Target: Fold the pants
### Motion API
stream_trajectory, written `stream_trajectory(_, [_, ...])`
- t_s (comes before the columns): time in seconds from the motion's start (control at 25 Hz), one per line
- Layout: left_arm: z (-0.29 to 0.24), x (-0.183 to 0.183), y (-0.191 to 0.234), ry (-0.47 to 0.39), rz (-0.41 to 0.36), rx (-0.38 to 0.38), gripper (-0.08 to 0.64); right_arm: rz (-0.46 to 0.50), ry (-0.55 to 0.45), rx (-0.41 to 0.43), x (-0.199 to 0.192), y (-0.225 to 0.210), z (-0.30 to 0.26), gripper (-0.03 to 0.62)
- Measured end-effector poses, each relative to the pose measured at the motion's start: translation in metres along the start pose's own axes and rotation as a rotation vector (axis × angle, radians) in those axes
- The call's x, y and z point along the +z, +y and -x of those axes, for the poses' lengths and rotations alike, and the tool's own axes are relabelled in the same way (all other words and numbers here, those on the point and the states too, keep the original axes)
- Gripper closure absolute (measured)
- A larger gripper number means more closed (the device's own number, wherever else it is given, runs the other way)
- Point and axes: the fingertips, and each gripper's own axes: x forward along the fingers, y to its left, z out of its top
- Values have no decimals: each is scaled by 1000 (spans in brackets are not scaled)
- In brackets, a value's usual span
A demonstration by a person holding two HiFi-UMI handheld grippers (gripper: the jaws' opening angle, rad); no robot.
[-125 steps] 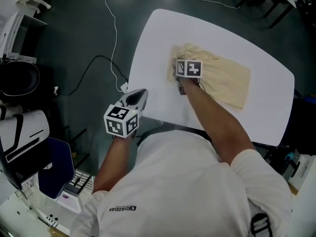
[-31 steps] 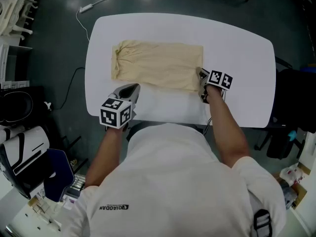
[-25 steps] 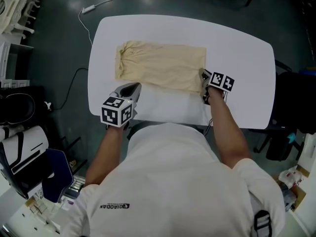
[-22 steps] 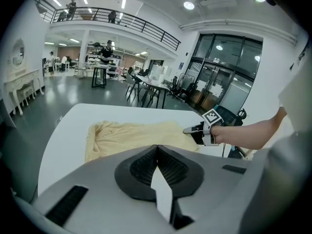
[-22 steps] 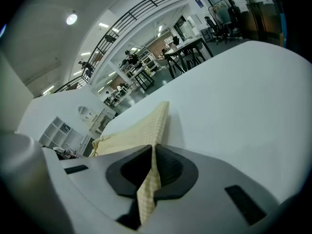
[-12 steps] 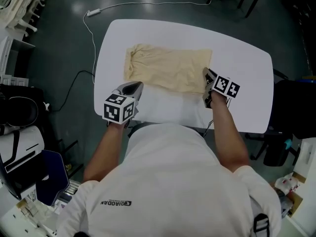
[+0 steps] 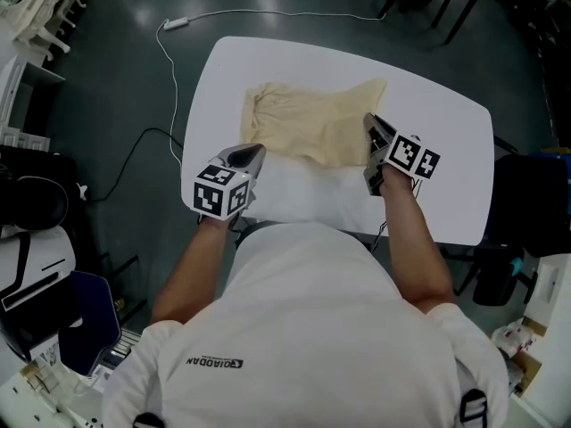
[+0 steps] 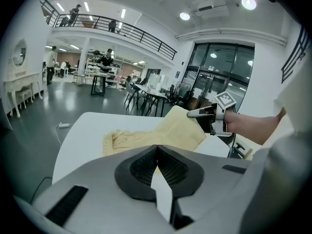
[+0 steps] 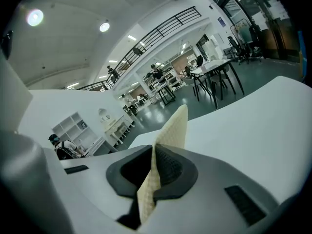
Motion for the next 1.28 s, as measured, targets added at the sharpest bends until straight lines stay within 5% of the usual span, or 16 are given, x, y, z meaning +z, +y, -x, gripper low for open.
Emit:
stream_trajectory(0.84, [54, -11, 64, -61, 55, 35, 532, 27, -7, 146, 4, 143, -75, 557])
stream_trajectory(1.28, [77, -31, 96, -64, 112, 69, 532, 79, 95, 150, -39, 178, -134, 557])
